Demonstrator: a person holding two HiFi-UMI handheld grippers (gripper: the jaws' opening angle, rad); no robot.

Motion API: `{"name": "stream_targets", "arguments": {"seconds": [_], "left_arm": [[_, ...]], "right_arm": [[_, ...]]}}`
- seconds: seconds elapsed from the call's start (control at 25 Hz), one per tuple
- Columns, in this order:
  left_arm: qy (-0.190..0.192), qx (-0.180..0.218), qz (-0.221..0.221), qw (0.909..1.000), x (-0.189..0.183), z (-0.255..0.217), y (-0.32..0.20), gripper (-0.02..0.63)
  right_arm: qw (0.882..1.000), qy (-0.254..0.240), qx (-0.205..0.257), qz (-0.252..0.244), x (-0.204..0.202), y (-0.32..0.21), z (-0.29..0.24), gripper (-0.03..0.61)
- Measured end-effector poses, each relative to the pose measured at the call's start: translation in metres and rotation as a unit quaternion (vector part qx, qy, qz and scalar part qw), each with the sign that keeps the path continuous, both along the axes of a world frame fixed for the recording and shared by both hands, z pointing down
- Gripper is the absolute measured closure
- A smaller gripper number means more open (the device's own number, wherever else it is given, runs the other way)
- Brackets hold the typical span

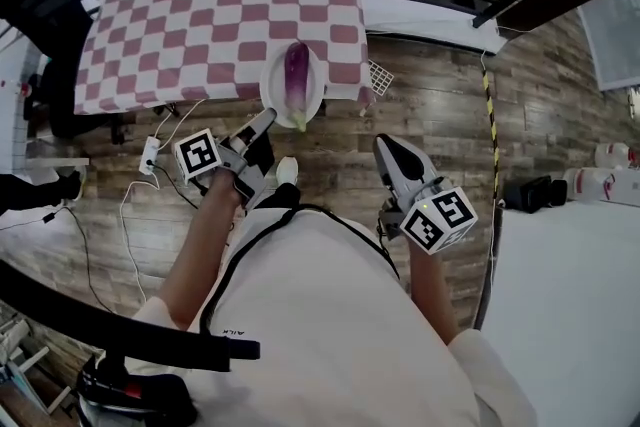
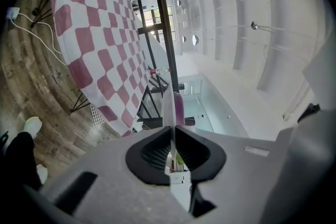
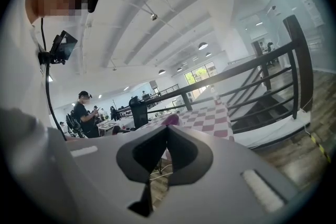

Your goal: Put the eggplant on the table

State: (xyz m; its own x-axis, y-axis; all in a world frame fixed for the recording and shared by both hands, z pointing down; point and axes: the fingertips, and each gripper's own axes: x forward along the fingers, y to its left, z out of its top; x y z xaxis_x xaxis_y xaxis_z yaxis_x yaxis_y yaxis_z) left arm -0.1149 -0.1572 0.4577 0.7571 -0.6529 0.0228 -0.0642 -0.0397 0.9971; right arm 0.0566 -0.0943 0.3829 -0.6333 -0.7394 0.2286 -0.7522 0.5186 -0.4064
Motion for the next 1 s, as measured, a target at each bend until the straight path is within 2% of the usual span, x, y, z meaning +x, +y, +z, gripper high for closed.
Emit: {"name": "stream_targets", "arguments": {"seconds": [0.52, 1.0], "left_arm": [[0.009, -0.002, 0.062, 0.9980, -0.023, 0.020, -0.059, 0.581], [0.031, -0.010, 0.093, 0.9951, -0.015, 0.041, -0.091, 0.581]], "right_arm": [[0.998, 0.001, -0.015, 0.065, -0.037, -0.045, 0.013, 0.571], [0.996, -0.001, -0.029, 0.081, -0.055, -0.068, 0.022, 0.571]]}}
